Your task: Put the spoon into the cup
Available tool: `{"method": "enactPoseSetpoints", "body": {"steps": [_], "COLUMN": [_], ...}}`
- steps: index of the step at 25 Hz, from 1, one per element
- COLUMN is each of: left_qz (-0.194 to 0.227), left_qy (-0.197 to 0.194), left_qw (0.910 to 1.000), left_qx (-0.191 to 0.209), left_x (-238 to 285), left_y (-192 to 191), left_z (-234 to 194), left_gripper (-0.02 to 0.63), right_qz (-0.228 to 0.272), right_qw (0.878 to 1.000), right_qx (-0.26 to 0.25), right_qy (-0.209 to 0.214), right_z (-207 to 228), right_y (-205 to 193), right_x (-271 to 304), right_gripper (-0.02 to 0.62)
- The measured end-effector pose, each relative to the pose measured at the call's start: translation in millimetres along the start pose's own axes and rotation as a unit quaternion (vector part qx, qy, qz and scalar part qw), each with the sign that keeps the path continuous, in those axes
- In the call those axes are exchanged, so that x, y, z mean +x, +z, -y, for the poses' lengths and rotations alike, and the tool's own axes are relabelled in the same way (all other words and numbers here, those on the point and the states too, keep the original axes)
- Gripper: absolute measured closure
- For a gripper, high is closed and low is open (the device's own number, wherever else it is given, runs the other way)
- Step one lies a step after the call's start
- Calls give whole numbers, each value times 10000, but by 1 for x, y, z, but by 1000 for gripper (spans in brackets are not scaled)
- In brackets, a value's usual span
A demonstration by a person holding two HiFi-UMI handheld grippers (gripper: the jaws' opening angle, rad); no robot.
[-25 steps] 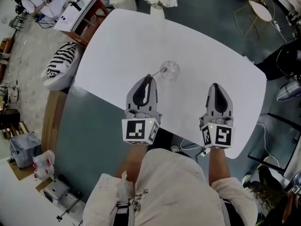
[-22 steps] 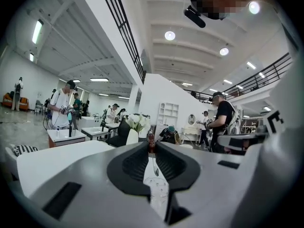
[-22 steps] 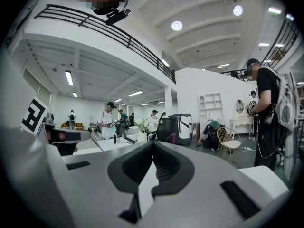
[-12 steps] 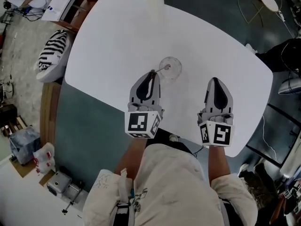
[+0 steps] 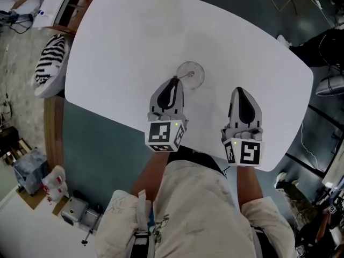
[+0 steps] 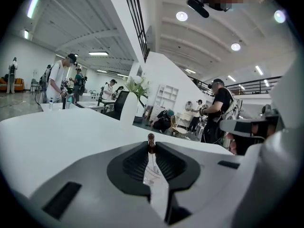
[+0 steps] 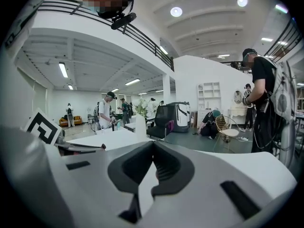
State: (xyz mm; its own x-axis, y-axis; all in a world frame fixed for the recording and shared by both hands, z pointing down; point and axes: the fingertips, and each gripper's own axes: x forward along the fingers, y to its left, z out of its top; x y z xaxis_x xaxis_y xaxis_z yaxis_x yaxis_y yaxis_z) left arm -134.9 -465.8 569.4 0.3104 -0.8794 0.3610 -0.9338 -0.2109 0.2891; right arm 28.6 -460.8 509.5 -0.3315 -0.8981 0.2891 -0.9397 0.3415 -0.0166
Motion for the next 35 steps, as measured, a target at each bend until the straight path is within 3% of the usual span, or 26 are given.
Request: {"method": "enactPoseSetpoints", "body": {"steps": [7,16,20,35], "left_qz": [-179,-270,-298,-52], "left_qy": [-51,30,23,184], "left_qw": [9997,9996,9995,9998], "left_qx": [-151,-46,-44,104], "left_x": [16,21,20,-9], "left_y": [-20,-29,-31,-24], "left_z": [-1,3,0,0], "left_gripper": [563,560,521,502], "right_qz": [-77,-86,-57,191], "right_qw": [9999,9998,9998,9988], "right_qx": [-14,-84,-130,-443], "right_qy": [-109,-126,-131,-71], "right_z": [7,12,8,-4], "right_y": [-6,-8,-4,7], "right_x": [1,-5,-6,-35], "right_gripper": [607,607,607,607]}}
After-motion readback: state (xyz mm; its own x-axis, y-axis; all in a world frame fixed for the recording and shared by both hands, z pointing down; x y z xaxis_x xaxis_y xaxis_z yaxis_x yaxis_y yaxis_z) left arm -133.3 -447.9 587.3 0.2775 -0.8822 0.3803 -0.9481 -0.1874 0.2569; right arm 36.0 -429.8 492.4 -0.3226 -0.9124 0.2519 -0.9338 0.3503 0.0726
